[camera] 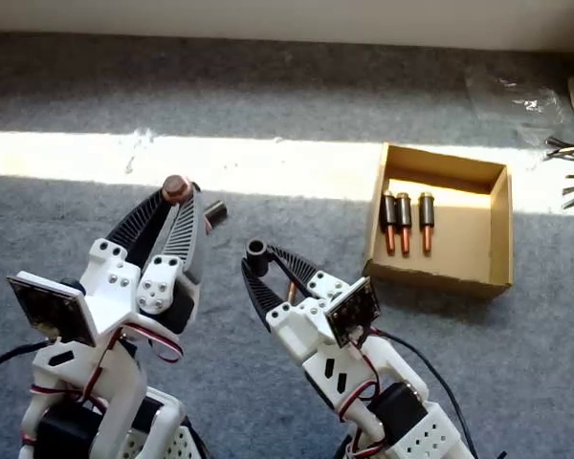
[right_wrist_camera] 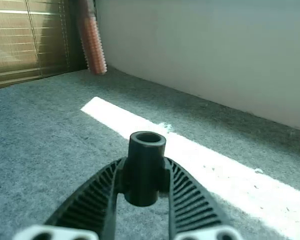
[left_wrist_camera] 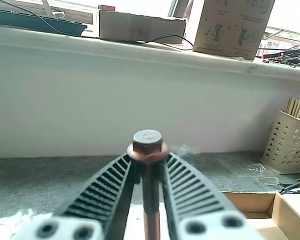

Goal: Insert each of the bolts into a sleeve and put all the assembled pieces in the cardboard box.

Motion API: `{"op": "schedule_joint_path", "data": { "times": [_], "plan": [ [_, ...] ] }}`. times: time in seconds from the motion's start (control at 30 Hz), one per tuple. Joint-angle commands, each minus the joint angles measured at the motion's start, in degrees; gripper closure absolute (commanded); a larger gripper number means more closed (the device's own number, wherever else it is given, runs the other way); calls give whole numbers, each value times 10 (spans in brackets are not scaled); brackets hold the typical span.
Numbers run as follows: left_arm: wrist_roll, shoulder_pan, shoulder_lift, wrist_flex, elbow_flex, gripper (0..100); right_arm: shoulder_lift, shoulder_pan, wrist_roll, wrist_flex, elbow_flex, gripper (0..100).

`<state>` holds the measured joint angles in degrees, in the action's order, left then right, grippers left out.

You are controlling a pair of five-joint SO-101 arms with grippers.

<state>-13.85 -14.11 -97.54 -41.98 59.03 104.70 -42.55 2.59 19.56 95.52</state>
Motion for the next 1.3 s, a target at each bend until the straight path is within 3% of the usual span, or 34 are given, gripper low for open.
{"op": "schedule_joint_path", "data": {
  "times": [0.0, 0.13, 0.27, 0.53, 0.73, 1.27],
  "plan": [
    [-10, -30, -1, 18, -4, 922, 5, 0, -1, 7, 65, 995],
    [-9, -61, 0, 18, -4, 926, 5, -3, -1, 5, 65, 995],
    [-7, -68, 0, 18, -4, 996, 5, -3, -1, 5, 65, 995],
    [13, -70, 0, 47, 29, 993, 5, -4, 0, 5, 65, 995],
    [16, -103, 0, 99, 73, 993, 6, -5, 55, 3, 65, 995],
    [16, -126, 0, 98, 87, 993, 6, -5, 59, 3, 65, 995]
  ]
}}
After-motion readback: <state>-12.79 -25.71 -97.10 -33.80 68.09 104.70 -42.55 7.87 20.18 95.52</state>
